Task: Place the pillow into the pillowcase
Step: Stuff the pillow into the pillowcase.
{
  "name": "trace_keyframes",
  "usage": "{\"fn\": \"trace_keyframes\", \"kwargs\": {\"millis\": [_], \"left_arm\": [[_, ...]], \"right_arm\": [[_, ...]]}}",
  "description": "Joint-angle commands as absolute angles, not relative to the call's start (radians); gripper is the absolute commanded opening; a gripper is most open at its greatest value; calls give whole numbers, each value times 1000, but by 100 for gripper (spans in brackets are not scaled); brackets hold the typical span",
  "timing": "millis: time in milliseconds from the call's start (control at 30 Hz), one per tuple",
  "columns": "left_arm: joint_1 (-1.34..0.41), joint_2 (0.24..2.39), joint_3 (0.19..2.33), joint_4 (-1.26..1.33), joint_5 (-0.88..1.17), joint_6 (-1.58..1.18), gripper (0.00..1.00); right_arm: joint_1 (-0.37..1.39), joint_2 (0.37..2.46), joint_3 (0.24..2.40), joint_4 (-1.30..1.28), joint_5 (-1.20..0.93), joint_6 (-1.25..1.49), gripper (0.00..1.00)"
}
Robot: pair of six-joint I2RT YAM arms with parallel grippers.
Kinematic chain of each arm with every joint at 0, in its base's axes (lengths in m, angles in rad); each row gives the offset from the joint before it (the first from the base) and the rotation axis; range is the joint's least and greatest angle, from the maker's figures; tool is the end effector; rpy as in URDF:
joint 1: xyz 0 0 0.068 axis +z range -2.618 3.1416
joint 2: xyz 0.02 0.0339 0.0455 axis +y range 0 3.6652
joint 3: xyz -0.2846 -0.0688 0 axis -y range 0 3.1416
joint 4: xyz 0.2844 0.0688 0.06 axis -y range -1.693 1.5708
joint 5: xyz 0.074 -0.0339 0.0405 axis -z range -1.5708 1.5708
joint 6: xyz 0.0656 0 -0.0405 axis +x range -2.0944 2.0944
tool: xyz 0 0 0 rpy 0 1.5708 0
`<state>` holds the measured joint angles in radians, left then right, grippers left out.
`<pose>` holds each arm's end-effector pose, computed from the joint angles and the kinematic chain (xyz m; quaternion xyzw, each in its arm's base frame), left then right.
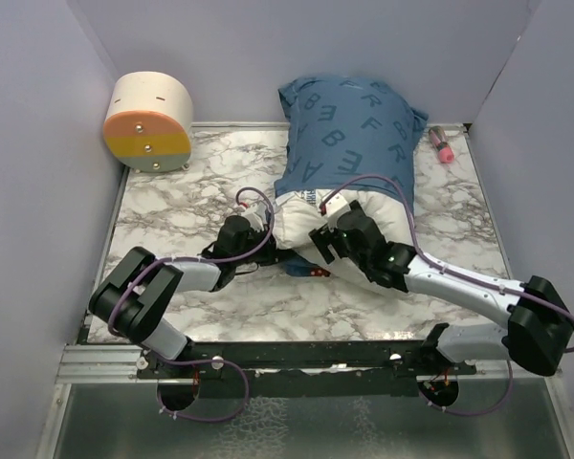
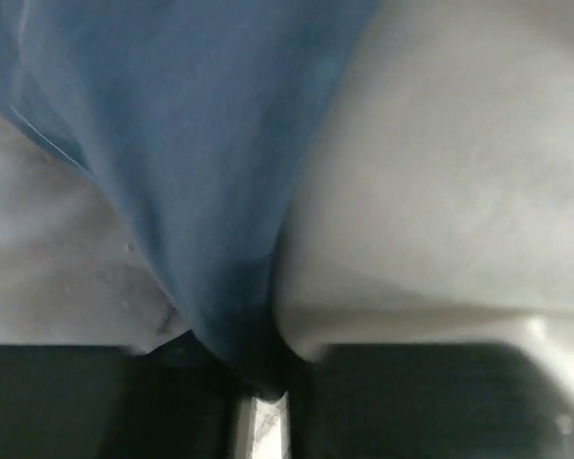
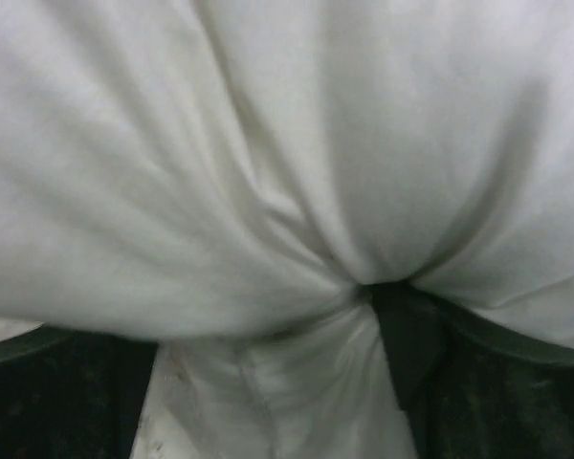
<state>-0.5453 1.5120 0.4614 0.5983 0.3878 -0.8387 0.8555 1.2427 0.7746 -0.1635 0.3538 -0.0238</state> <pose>0.2589 -0.1861 0.1218 -0.0205 0.8378 -0.4579 0.2966 0.2261 0.2256 0.2281 -0.3016 0.8282 0.0364 0.4709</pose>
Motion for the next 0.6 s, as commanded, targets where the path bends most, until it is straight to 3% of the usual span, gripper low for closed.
{"fn": "trace_keyframes", "kwargs": {"millis": [0, 67, 133, 267, 433, 567], "left_arm": [[-545, 1562, 498, 691, 385, -841, 2], [-545, 1543, 483, 677, 410, -833, 0], [-546, 1463, 458, 612, 429, -807, 0], [-546, 1230, 418, 411, 446, -749, 0], [-578, 1002, 411, 333, 568, -810, 0], [-639, 946, 390, 344, 586, -848, 0]], "right_arm": [[828, 1352, 787, 87, 662, -48, 58], [793, 1409, 810, 131, 648, -47, 21], [730, 1466, 850, 138, 623, -28, 2], [566, 1482, 931, 153, 548, 6, 1], [522, 1521, 1007, 169, 503, -31, 1], [523, 1566, 950, 150, 239, -14, 1]]}}
